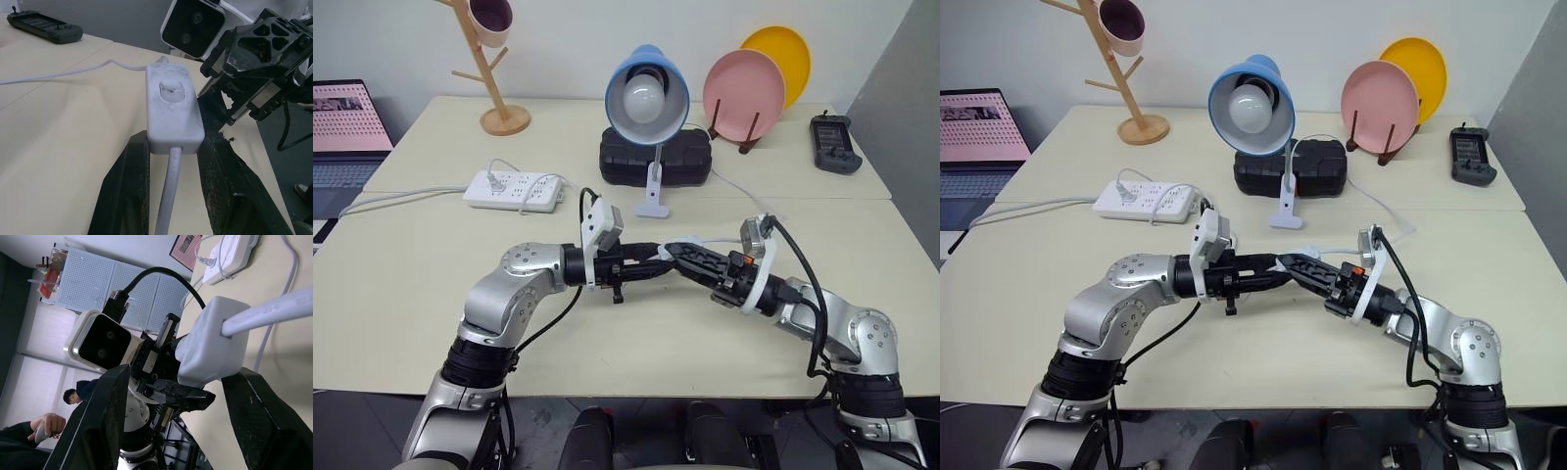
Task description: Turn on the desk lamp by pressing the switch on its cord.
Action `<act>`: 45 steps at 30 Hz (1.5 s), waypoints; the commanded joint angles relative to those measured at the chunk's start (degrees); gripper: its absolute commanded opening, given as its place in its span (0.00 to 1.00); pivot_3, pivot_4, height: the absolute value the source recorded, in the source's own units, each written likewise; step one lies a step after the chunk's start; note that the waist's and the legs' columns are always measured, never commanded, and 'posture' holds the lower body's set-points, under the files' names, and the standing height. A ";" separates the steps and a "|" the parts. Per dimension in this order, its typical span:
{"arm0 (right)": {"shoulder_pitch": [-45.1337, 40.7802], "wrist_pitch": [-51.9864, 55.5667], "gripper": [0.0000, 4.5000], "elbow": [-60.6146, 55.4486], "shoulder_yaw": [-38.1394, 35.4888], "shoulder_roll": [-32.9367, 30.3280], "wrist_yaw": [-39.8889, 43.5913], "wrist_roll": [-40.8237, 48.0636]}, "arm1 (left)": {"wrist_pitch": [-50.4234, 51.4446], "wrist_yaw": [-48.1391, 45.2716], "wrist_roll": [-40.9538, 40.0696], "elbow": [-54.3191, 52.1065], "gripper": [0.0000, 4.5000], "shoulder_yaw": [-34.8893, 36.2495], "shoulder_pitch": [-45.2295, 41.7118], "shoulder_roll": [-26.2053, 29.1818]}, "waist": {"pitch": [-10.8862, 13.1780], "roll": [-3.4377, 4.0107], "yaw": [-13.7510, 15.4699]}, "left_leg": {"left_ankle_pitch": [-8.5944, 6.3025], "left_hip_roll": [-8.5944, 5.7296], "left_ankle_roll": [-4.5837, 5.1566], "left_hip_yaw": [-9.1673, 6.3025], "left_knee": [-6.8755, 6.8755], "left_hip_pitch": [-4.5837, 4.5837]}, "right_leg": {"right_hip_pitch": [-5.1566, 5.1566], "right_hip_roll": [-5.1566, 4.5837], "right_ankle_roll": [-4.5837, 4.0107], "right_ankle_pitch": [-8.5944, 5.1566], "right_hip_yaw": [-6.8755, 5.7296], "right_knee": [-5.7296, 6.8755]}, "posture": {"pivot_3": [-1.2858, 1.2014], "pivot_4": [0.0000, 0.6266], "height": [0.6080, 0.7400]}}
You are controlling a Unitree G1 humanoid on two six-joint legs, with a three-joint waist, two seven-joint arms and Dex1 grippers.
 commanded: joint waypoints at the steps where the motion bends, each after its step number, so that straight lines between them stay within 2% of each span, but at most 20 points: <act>1: -1.33 0.47 0.66 -0.14 -0.96 0.44 -1.72 1.84 | -1.20 0.14 0.26 -2.09 0.23 -0.38 0.47 0.37 | 0.00 0.00 0.00 | 0.00 0.00 0.00 0.00 0.00 0.00 | 0.00 0.00 0.00 0.00 0.00 0.00 | 0.52 0.24 1.00; 27: -2.55 3.99 0.66 3.24 -2.97 -2.90 -1.71 1.84 | -4.06 -0.03 3.48 -0.85 0.23 -1.45 0.31 0.63 | 0.00 0.00 -0.01 | -0.01 0.00 0.02 0.31 -0.03 0.01 | -0.11 0.06 0.04 -0.01 0.42 -0.02 | 0.52 0.24 1.00; 28: -2.53 4.04 0.58 3.20 -2.90 -3.00 -1.65 1.84 | -4.02 -0.02 3.50 -0.93 0.23 -1.47 0.34 0.65 | 0.00 0.00 -0.01 | -0.01 0.00 0.02 0.32 -0.03 0.02 | -0.11 0.06 0.04 -0.01 0.43 -0.02 | 0.52 0.24 1.00; 29: -2.56 4.35 0.56 3.15 -2.59 -3.45 -1.29 1.84 | -4.02 0.02 3.57 -0.91 0.23 -1.49 0.35 0.65 | 0.00 0.00 -0.01 | -0.01 0.00 0.02 0.33 -0.03 0.02 | -0.11 0.06 0.04 -0.01 0.45 -0.02 | 0.52 0.24 1.00; 38: -2.36 4.45 0.14 2.91 -1.49 -4.85 -1.00 1.84 | -3.92 0.20 3.73 -1.18 0.23 -1.62 0.54 0.56 | 0.00 0.00 -0.01 | -0.02 0.00 0.03 0.40 -0.04 0.01 | -0.15 0.09 0.24 -0.12 0.54 -0.04 | 0.52 0.24 1.00; 45: -2.45 3.74 0.13 2.61 -0.55 -5.19 -1.76 1.84 | -3.94 0.30 4.11 -0.94 0.23 -1.82 0.23 0.33 | 0.00 0.00 -0.01 | -0.02 0.00 0.03 0.43 -0.04 0.01 | -0.16 0.09 0.27 -0.14 0.59 -0.05 | 0.52 0.24 1.00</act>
